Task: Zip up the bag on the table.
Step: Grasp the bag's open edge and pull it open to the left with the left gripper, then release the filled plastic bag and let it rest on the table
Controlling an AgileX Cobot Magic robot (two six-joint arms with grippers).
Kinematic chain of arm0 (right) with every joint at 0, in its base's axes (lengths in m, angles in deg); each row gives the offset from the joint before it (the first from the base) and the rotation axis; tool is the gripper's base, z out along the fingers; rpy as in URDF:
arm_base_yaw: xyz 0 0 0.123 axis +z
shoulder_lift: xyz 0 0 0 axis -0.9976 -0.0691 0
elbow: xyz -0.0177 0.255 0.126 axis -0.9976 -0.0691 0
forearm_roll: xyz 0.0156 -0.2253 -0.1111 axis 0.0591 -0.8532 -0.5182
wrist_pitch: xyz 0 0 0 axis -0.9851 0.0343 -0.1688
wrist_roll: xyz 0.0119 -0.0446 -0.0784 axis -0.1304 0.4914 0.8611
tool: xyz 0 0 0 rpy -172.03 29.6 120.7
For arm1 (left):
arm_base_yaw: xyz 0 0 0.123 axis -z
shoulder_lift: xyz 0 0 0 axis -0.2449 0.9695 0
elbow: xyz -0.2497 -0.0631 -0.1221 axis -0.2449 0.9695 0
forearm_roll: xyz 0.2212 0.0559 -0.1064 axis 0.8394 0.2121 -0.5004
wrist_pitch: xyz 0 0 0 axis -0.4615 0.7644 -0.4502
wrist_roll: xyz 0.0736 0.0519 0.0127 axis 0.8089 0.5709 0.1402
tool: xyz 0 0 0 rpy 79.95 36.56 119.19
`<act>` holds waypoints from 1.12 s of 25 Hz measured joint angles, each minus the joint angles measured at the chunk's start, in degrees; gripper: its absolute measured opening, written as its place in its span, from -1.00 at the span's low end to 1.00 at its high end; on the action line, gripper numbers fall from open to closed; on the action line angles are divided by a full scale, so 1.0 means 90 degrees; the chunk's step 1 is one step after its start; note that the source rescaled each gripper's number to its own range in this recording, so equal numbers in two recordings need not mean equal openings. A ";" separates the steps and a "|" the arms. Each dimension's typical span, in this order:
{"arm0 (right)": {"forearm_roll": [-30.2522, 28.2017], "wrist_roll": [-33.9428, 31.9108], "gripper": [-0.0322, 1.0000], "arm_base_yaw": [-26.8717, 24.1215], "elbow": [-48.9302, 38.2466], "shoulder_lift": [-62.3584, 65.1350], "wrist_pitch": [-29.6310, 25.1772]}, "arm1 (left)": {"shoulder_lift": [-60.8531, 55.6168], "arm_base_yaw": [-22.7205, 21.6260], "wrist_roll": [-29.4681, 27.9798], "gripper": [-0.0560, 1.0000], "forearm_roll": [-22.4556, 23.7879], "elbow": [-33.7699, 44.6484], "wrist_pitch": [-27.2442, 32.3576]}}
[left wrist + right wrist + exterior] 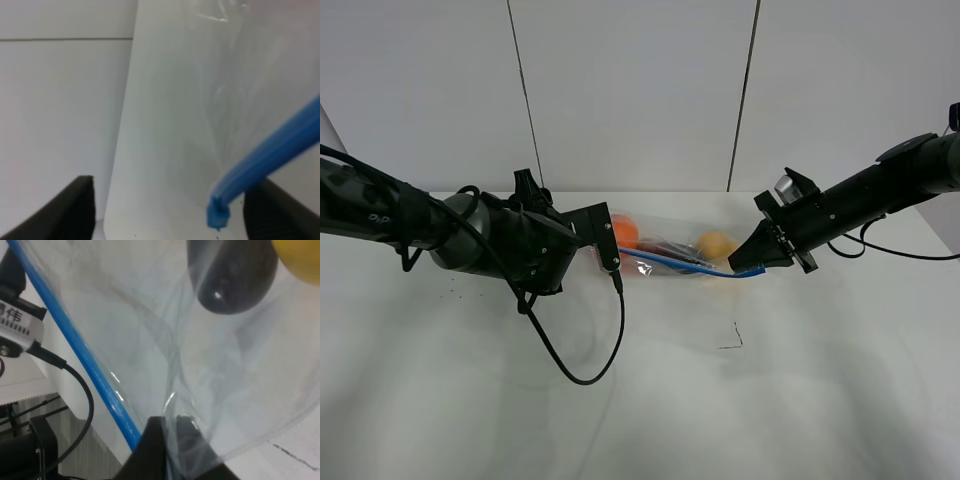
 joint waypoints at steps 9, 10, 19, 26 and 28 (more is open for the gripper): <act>-0.0025 0.0005 -0.94 0.0000 0.0000 0.0000 0.0000 | 0.0000 0.0000 -0.0086 0.52 0.0178 0.0000 0.0291; -0.0025 0.0005 -0.94 0.0000 0.0000 0.0000 0.0000 | 0.0000 0.0000 -0.0085 0.52 0.0185 0.0000 0.0336; -0.0025 0.0029 -0.94 0.0000 0.0000 0.0000 0.0000 | 0.0000 0.0000 -0.0269 0.55 -0.0096 0.0000 0.0492; -0.0025 0.0029 -0.94 0.0000 0.0000 0.0000 0.0000 | 0.0000 0.0000 -0.0163 0.95 -0.0499 0.0000 0.0549; -0.0025 0.0029 -0.94 0.0000 0.0000 0.0000 0.0000 | -0.0011 0.0000 -0.0059 0.98 -0.0746 -0.0020 0.0585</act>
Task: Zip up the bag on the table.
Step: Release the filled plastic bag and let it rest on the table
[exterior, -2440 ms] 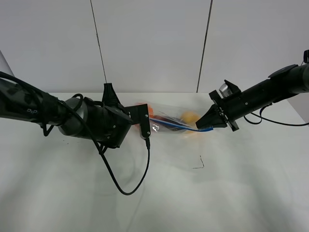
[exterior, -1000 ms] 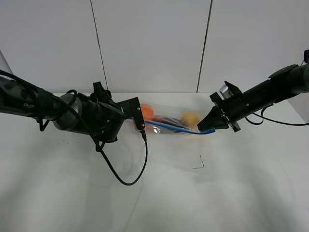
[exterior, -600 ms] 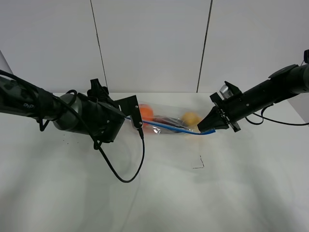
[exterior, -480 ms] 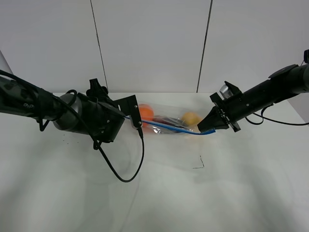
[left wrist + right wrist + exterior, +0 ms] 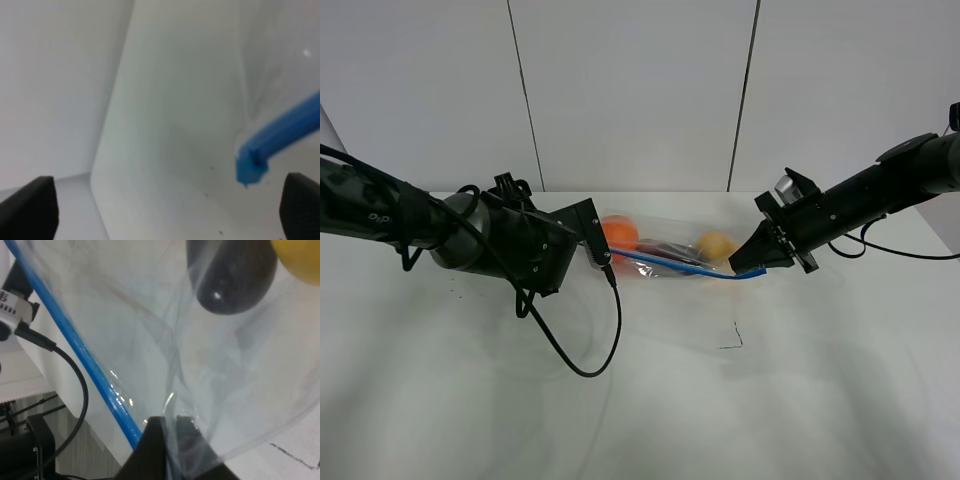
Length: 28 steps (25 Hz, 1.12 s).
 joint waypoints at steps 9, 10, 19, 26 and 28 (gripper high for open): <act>0.0000 0.0041 -0.94 0.0000 0.0000 0.0000 0.0000 | -0.0728 -0.0034 0.0458 1.00 -0.0923 -0.0628 0.0077; 0.0000 0.0045 -0.94 0.0000 0.0000 0.0000 0.0000 | -0.0838 -0.0054 0.0585 1.00 -0.1123 -0.0718 0.0083; 0.0046 0.0145 -0.94 0.0000 0.0000 0.0000 0.0000 | -0.1672 -0.1132 0.2808 1.00 -0.3880 -0.1934 0.0132; 0.0084 0.0164 -0.94 0.0000 0.0000 0.0000 0.0000 | -0.2255 -0.2522 0.3730 1.00 -0.5282 -0.2529 0.0846; 0.0087 0.0171 -0.94 0.0000 0.0000 0.0000 0.0000 | -0.2404 -0.2951 0.4210 1.00 -0.5833 -0.2550 0.1182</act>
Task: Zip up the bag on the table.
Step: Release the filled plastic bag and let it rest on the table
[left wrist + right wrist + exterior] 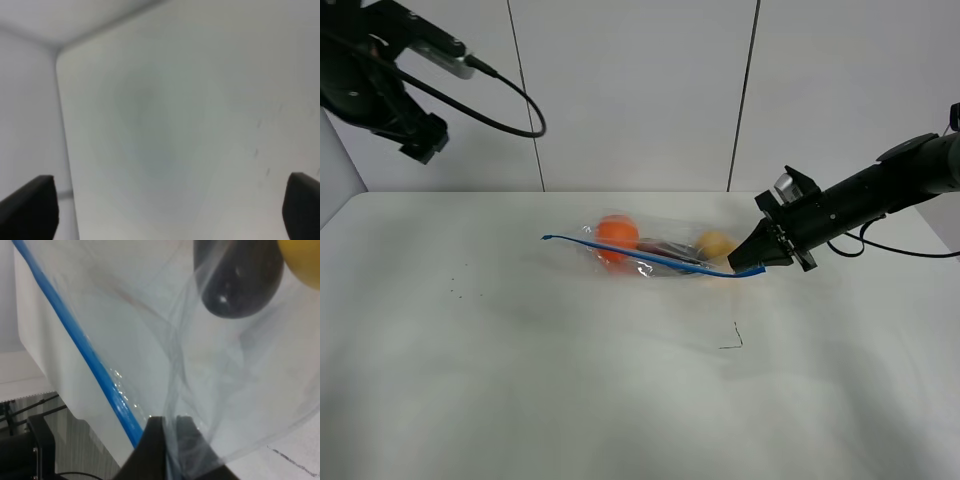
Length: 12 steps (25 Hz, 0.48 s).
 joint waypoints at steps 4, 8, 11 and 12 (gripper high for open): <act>0.0000 0.0020 -0.94 0.0000 0.0000 0.0000 0.0000 | -0.0198 -0.0957 0.1152 1.00 -0.2089 -0.0005 0.0432; 0.0005 0.0041 -0.94 0.0000 0.0000 0.0000 0.0000 | -0.0318 -0.1789 0.1635 1.00 -0.3350 -0.0012 0.0751; 0.0005 0.0040 -0.94 0.0000 0.0000 0.0000 0.0000 | -0.0519 -0.2105 0.1730 1.00 -0.3397 -0.0012 0.0823; 0.0005 0.0040 -0.94 0.0000 0.0000 0.0000 0.0000 | -0.0603 -0.2131 0.1762 1.00 -0.3397 -0.0012 0.0823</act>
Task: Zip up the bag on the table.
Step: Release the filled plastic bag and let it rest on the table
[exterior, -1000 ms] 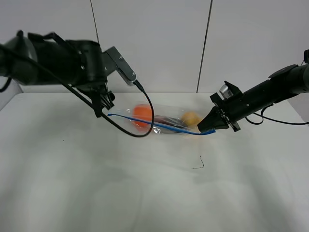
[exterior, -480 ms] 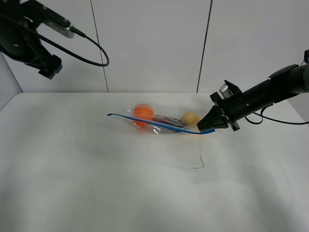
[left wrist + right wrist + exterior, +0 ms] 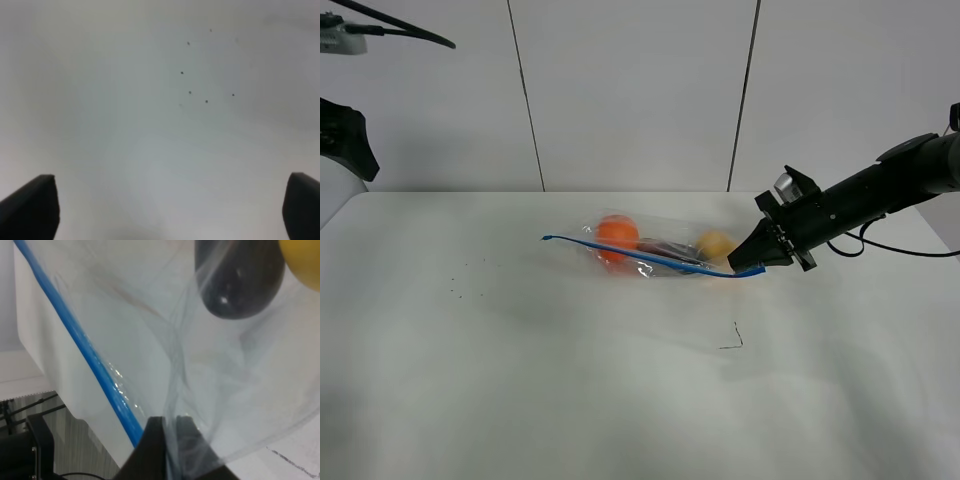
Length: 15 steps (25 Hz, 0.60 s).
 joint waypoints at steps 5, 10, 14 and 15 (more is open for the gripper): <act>0.0000 0.0000 -0.94 0.0000 0.0000 0.0000 0.0000 | -0.0562 -0.0005 0.0038 1.00 -0.0058 0.0000 0.0008; 0.0000 0.0008 -0.94 0.0000 0.0000 0.0000 0.0000 | -0.1314 -0.0005 0.0038 1.00 -0.0084 0.0231 -0.0060; 0.0000 0.0055 -0.94 0.0000 0.0000 0.0000 0.0000 | -0.2059 -0.0005 0.0038 1.00 -0.0186 0.0942 -0.0454; 0.0000 0.0073 -0.94 0.0000 0.0000 0.0000 0.0000 | -0.2264 -0.0005 0.0073 1.00 -0.0305 0.1178 -0.0578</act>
